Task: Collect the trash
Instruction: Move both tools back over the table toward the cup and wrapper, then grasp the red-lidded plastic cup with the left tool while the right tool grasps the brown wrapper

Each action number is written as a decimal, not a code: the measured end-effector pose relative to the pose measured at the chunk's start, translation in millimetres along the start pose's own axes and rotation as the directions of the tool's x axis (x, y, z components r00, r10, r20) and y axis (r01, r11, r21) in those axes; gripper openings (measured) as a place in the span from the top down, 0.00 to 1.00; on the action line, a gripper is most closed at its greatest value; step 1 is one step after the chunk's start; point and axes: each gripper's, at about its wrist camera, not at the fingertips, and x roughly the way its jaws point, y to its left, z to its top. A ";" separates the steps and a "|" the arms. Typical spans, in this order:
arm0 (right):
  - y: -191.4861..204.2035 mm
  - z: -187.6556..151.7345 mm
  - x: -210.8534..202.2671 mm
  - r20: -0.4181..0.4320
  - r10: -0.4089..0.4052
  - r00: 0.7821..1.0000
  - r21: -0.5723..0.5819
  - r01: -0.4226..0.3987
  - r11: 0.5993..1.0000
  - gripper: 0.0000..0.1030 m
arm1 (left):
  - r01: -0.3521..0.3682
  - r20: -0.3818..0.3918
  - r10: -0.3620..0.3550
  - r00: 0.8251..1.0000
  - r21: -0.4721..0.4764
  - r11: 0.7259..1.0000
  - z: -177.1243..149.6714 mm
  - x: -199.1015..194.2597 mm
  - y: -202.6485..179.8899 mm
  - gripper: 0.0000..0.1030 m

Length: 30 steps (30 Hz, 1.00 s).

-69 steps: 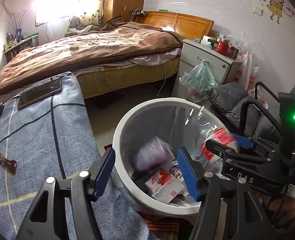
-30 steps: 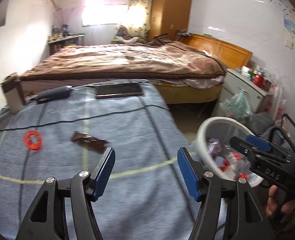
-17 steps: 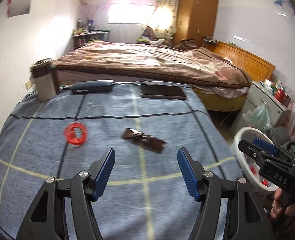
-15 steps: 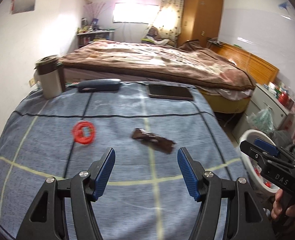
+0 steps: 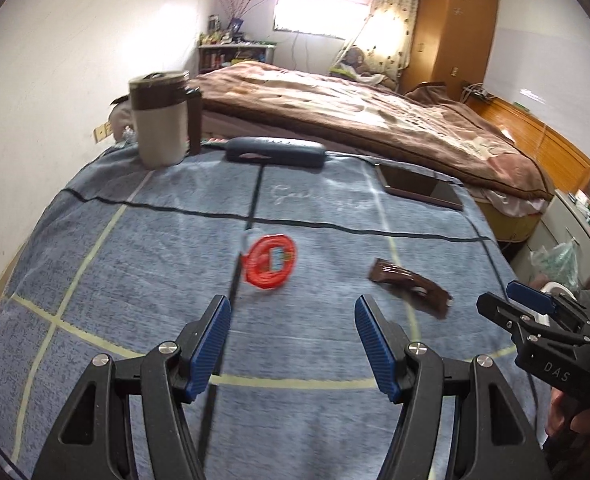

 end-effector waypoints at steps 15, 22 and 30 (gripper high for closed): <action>22.5 11.4 36.9 -0.081 0.044 0.996 -0.090 -0.051 0.995 0.38 | -0.033 -0.079 0.034 0.996 0.010 0.999 24.8 49.6 12.2 0.31; 24.9 12.3 43.7 -0.099 0.037 0.994 -0.091 -0.046 0.995 0.38 | -0.057 -0.103 0.059 0.993 0.020 0.998 30.7 69.0 4.7 0.30; 28.1 11.5 49.3 -0.099 0.021 0.995 -0.111 -0.032 0.993 0.46 | -0.089 -0.109 0.086 0.990 -0.023 0.996 32.4 79.3 10.9 0.30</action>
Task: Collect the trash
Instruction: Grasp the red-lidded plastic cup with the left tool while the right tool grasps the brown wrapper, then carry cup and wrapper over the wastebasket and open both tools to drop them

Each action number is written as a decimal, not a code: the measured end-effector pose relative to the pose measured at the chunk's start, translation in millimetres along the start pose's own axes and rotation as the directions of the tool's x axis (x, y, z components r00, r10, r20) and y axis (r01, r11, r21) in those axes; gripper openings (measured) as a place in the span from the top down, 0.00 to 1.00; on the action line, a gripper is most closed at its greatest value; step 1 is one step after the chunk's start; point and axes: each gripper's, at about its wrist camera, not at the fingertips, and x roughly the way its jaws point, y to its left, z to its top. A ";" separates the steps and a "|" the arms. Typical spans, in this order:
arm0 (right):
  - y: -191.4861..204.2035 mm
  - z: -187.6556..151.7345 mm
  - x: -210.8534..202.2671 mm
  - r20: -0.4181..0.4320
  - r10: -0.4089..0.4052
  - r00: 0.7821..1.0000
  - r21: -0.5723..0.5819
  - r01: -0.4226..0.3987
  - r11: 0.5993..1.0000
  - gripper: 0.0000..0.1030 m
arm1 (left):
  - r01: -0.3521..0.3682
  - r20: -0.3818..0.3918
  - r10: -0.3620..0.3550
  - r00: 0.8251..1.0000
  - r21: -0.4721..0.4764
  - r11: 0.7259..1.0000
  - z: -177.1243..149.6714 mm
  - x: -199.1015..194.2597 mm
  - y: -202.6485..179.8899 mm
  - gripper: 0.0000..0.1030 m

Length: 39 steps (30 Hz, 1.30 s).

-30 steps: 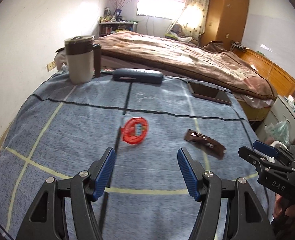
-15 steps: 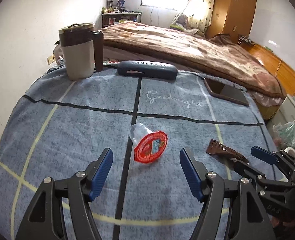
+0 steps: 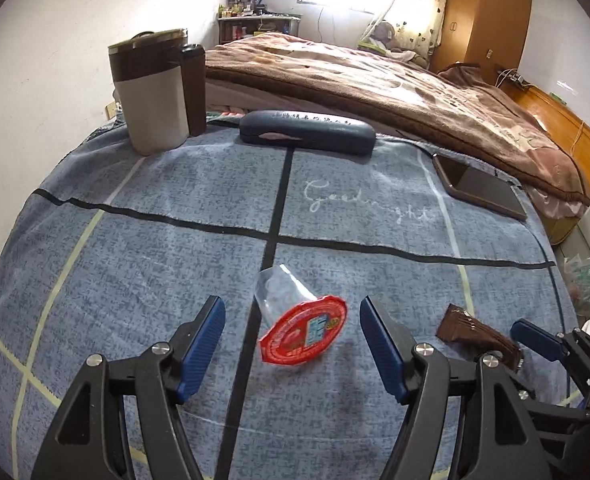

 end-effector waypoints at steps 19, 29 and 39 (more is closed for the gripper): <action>-2.5 0.2 0.5 0.014 0.005 1.000 0.017 -0.005 1.000 0.79 | 0.030 -0.001 -0.029 1.000 0.012 0.999 -7.0 -0.1 1.8 0.56; -5.3 -2.4 -11.6 0.041 0.003 0.999 0.039 -0.004 0.999 0.80 | 0.047 0.029 -0.048 0.998 0.050 0.998 -14.4 -19.3 -9.7 0.56; -18.6 -11.1 -36.0 0.086 -0.023 0.996 0.086 0.016 0.996 0.80 | 0.094 0.059 -0.102 0.993 0.129 0.987 -27.4 -44.4 -37.8 0.56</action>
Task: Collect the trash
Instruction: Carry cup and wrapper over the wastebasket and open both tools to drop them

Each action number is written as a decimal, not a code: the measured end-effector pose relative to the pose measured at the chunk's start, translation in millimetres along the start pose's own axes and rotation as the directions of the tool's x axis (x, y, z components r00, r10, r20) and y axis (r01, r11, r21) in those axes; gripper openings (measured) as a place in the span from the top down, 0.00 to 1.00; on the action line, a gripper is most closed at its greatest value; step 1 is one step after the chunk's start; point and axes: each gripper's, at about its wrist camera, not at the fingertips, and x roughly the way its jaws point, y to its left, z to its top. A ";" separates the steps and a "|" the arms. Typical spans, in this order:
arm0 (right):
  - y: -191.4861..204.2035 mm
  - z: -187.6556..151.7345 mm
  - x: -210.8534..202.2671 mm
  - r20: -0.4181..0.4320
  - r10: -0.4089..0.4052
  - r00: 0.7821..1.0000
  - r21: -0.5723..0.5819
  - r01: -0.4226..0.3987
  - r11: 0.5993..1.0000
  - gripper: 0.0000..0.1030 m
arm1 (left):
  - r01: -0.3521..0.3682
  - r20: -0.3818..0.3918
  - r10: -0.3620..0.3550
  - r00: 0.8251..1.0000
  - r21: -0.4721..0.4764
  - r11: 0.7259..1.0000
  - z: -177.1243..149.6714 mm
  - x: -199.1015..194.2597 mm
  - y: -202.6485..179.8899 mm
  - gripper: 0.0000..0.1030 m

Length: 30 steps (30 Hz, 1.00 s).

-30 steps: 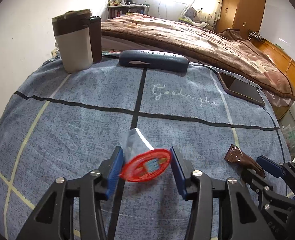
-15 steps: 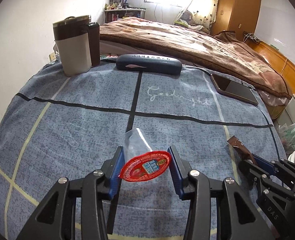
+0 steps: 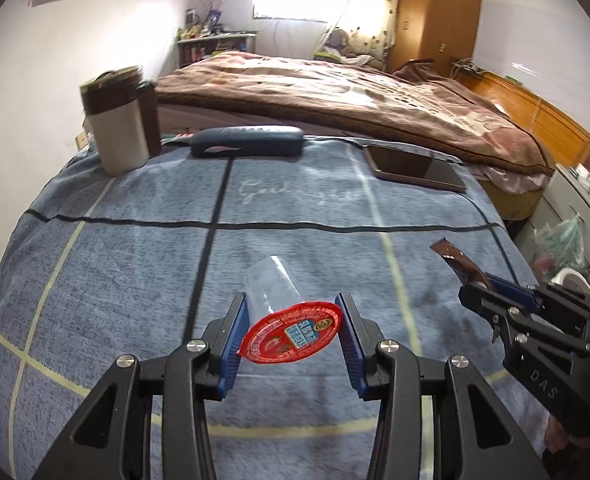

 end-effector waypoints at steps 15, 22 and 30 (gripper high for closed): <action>-52.9 -26.0 -57.9 0.063 -0.088 0.994 0.093 0.082 0.992 0.80 | 0.085 0.042 -0.089 0.995 0.104 0.991 -10.8 -36.6 -70.3 0.56; -84.4 -43.2 -87.2 0.085 -0.153 0.984 0.150 0.140 0.979 0.80 | 0.146 0.054 -0.157 0.986 0.169 0.975 -17.0 -50.6 -114.0 0.56; -119.3 -63.9 -118.3 0.102 -0.227 0.968 0.216 0.202 0.955 0.80 | 0.209 0.045 -0.227 0.973 0.242 0.947 -25.6 -58.8 -164.1 0.56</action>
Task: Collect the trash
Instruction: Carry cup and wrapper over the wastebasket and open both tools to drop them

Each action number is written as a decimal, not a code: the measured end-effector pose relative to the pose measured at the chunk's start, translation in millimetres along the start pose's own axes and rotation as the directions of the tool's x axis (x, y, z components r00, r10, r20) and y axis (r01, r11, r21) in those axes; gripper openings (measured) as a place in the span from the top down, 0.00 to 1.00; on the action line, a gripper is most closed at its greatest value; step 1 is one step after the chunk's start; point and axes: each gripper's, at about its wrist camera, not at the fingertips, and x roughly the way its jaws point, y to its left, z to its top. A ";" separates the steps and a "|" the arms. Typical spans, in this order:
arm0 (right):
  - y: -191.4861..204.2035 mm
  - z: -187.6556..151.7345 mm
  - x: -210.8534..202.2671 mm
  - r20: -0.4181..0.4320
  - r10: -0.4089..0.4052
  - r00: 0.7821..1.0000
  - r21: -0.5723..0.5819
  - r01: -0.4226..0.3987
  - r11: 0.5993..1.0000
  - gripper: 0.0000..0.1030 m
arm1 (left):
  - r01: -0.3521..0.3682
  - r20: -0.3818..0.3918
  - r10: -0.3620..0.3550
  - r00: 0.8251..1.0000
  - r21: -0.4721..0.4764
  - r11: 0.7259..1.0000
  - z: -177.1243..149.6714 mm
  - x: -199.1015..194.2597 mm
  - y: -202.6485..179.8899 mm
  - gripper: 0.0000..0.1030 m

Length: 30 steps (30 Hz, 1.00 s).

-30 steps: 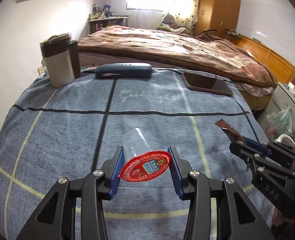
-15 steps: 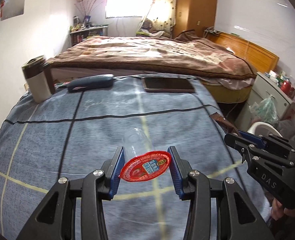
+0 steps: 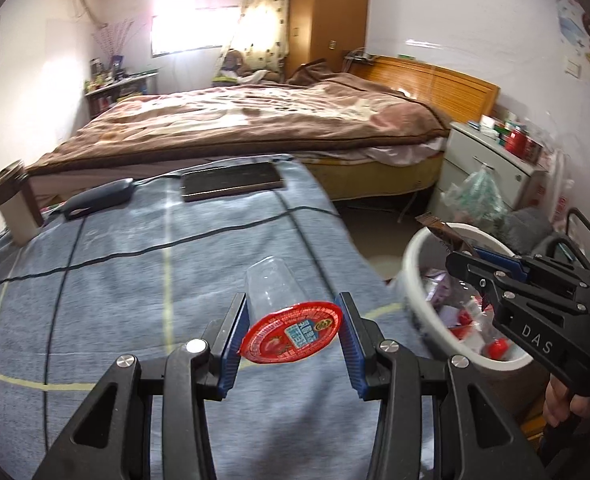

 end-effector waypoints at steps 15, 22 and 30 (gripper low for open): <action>-71.7 -19.6 -21.9 -0.011 -0.124 0.992 0.096 0.125 0.988 0.80 | 0.138 -0.029 -0.135 0.990 0.122 0.983 7.6 20.6 -96.0 0.56; -95.1 -32.2 -19.2 -0.053 -0.155 0.987 0.129 0.161 0.979 0.80 | 0.183 -0.068 -0.174 0.982 0.146 0.972 4.9 35.8 -127.6 0.56; -109.1 -43.3 -7.8 -0.107 -0.154 0.982 0.158 0.170 0.973 0.80 | 0.199 -0.131 -0.179 0.975 0.165 0.966 -2.2 54.4 -150.7 0.56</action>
